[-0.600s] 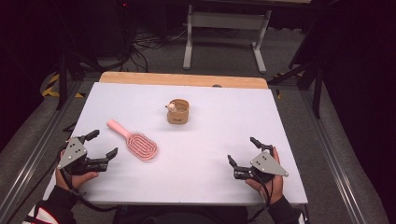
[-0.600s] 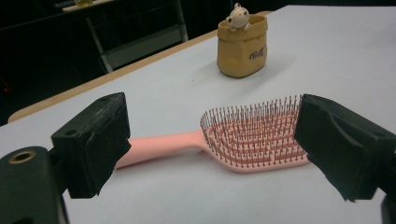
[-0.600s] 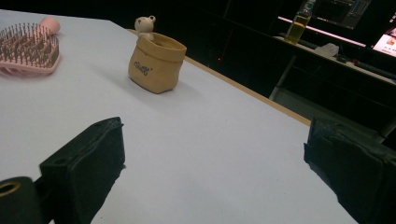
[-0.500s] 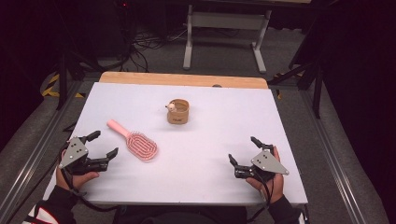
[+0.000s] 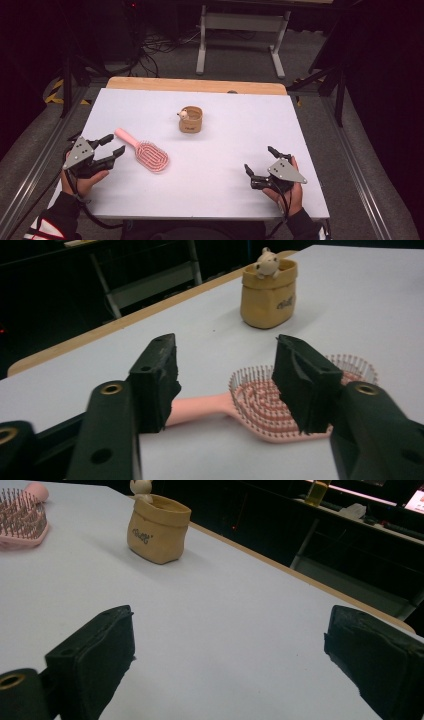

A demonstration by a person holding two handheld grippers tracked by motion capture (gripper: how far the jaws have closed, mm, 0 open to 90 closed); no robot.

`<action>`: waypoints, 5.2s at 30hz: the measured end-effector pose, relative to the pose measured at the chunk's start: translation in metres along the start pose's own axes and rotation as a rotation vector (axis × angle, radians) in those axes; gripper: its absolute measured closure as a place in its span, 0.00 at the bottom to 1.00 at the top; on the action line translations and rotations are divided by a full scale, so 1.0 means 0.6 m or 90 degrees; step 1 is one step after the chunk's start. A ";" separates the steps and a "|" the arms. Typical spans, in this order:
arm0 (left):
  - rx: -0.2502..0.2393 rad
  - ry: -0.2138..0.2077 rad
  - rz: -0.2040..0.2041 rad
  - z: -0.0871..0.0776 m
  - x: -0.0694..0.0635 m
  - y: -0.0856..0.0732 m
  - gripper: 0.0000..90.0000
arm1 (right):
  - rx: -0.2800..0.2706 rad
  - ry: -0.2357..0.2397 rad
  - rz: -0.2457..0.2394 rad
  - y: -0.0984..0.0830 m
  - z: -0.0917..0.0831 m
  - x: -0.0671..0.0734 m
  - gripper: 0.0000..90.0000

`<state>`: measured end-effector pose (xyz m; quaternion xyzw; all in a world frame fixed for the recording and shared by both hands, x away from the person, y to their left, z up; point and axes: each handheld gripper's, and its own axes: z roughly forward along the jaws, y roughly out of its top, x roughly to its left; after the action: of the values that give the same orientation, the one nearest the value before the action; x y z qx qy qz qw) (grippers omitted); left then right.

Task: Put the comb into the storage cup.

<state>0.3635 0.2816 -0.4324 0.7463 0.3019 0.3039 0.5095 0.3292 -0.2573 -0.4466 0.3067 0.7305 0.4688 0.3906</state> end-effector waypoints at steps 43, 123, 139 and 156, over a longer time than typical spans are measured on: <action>0.279 0.045 0.006 0.198 0.082 0.001 1.00 | 0.042 0.007 -0.021 -0.007 0.009 0.001 0.09; 0.428 -0.027 0.049 0.012 0.009 -0.032 0.91 | 0.072 0.010 -0.034 -0.011 0.014 0.000 0.10; 0.417 -0.070 0.069 -0.006 -0.003 -0.002 0.49 | 0.080 0.021 -0.036 -0.012 0.016 0.000 0.10; 0.498 -0.144 0.067 0.049 -0.004 -0.009 0.09 | 0.094 0.041 -0.042 -0.015 0.022 0.005 0.10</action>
<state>0.3834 0.2643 -0.4467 0.9268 0.2984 0.1078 0.2008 0.3383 -0.2524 -0.4591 0.2953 0.7849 0.4100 0.3586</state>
